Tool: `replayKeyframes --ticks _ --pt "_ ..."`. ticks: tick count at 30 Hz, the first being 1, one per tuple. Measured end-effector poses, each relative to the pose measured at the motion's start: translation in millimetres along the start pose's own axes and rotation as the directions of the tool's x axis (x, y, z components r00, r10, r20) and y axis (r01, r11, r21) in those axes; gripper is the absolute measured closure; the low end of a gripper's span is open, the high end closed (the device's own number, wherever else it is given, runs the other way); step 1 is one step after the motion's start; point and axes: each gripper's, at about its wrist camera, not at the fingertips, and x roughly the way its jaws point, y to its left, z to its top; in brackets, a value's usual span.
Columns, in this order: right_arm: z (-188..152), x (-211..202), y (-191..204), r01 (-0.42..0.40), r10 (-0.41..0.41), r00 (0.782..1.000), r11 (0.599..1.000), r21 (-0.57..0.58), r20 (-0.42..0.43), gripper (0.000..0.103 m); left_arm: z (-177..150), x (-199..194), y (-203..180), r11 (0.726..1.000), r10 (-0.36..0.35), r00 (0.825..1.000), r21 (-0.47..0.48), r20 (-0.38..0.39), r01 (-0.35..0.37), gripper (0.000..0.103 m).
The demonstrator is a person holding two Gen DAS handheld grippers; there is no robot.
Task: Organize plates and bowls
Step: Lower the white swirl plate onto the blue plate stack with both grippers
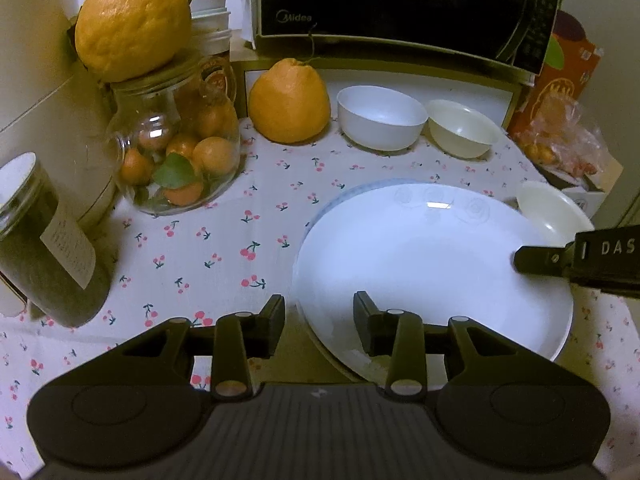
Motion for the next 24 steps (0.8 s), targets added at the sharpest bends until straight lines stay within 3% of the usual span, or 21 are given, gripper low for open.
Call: replayKeyframes --ticks 6,24 --pt "3 -2 -3 -0.012 0.012 1.000 1.000 0.001 0.000 0.093 -2 5 -5 0.999 0.035 0.999 0.036 -0.010 -0.035 0.073" --pt "8 -11 -11 -0.031 0.035 0.997 0.997 0.066 -0.068 0.086 -2 4 -5 0.998 0.043 0.999 0.049 -0.001 -0.043 0.071"
